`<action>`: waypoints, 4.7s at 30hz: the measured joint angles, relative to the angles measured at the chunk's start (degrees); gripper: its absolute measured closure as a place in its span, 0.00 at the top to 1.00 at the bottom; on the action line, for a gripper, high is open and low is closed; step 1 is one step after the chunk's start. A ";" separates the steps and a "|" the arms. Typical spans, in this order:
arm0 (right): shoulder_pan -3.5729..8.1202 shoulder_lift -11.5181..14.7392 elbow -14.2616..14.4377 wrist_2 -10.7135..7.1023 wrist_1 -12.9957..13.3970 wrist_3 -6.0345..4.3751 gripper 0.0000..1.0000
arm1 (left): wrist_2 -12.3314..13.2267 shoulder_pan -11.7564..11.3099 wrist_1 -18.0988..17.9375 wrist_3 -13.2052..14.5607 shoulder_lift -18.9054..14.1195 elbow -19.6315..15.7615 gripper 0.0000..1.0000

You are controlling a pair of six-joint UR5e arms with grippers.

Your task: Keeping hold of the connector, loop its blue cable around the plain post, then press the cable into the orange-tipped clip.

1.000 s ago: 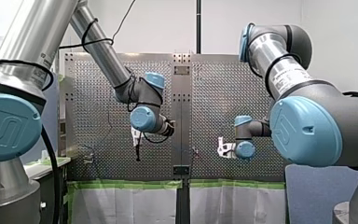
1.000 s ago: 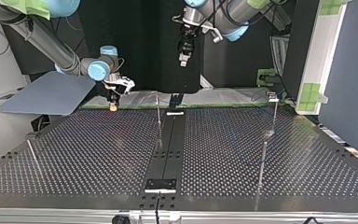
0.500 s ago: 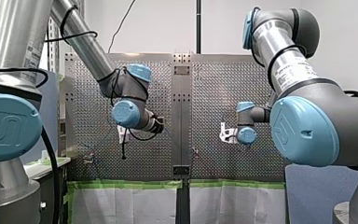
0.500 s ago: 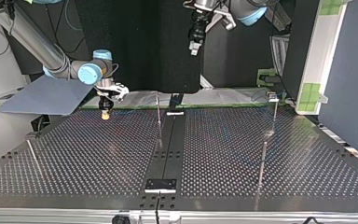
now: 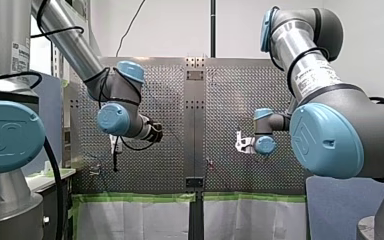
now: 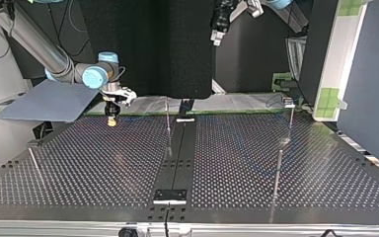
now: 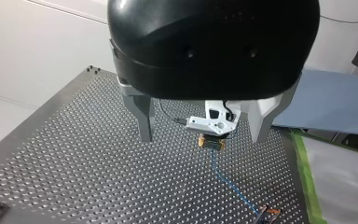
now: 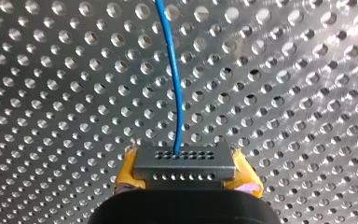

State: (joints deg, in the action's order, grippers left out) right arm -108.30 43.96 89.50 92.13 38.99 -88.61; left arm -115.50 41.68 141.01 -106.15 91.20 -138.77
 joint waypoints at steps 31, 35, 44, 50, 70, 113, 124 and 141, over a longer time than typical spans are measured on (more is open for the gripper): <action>-0.20 0.04 0.29 -0.01 -0.14 0.52 0.00 | -0.99 -0.18 -0.10 -0.99 -3.48 -0.51 1.00; -0.20 0.04 0.29 -0.01 -0.14 0.52 0.00 | -0.99 -0.18 -0.10 -0.98 -3.48 -0.51 1.00; -0.20 0.04 0.29 -0.01 -0.13 0.53 0.00 | -0.99 -0.18 -0.10 -0.99 -3.48 -0.51 1.00; -0.20 0.04 0.29 -0.01 -0.14 0.53 0.00 | -0.99 -0.18 -0.11 -0.99 -3.48 -0.51 1.00; -0.20 0.04 0.29 -0.01 -0.14 0.52 0.00 | -0.99 -0.18 -0.11 -0.99 -3.48 -0.51 1.00; -0.20 0.04 0.29 -0.01 -0.14 0.52 0.00 | -0.99 -0.18 -0.11 -0.99 -3.48 -0.51 1.00; -0.20 0.04 0.29 -0.01 -0.13 0.53 0.00 | -0.99 -0.18 -0.11 -0.99 -3.48 -0.51 1.00; -0.20 0.04 0.29 -0.01 -0.13 0.52 0.00 | -0.99 -0.18 -0.11 -0.99 -3.48 -0.51 1.00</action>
State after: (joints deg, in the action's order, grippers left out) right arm -108.50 44.00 89.79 92.12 38.86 -88.09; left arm -116.50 41.51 140.90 -107.13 87.72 -139.29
